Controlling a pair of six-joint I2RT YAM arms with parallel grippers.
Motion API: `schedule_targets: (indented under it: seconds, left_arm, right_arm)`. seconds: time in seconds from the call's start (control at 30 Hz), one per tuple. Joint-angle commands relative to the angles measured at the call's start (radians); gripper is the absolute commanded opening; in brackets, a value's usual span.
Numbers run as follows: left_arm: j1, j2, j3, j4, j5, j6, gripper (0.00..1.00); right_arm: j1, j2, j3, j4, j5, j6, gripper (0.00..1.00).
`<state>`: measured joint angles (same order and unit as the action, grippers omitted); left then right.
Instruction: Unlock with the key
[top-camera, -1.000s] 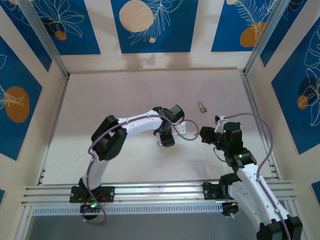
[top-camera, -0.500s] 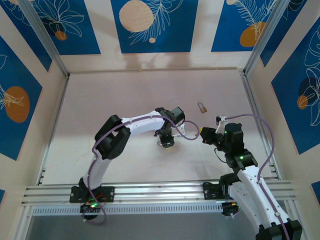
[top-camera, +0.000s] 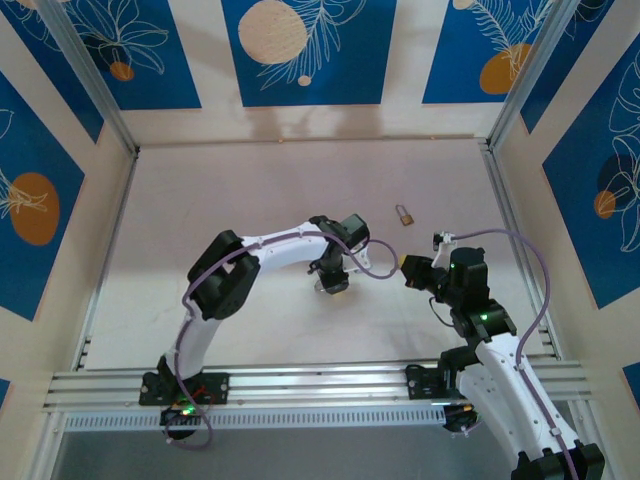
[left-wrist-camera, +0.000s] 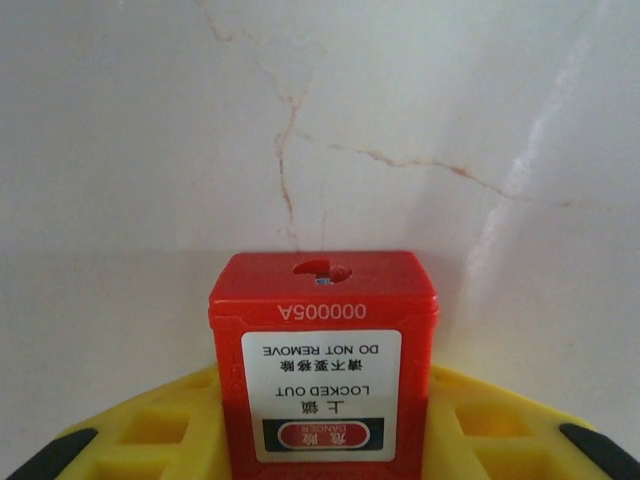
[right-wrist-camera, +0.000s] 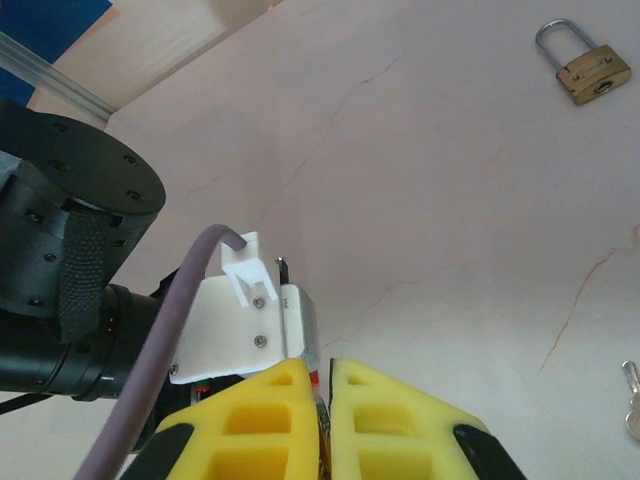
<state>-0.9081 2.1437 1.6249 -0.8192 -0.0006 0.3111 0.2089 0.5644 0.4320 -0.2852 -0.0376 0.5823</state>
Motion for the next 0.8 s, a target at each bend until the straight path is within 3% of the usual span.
schedule_targets:
  seconds: [0.0,0.47,0.77]
  left_arm:
    - [0.020,-0.044,-0.070,0.116,0.006,-0.021,0.33]
    - [0.026,-0.248,-0.300,0.392,0.086,-0.061,0.31]
    - [0.009,-0.516,-0.647,0.847,0.090,-0.108,0.31]
  right_arm:
    - [-0.005,-0.012,0.003,-0.001,-0.031,0.032,0.00]
    - [-0.002,-0.004,-0.041,0.100,-0.029,0.200,0.00]
    - [0.062,-0.008,-0.041,0.113,0.090,0.281,0.00]
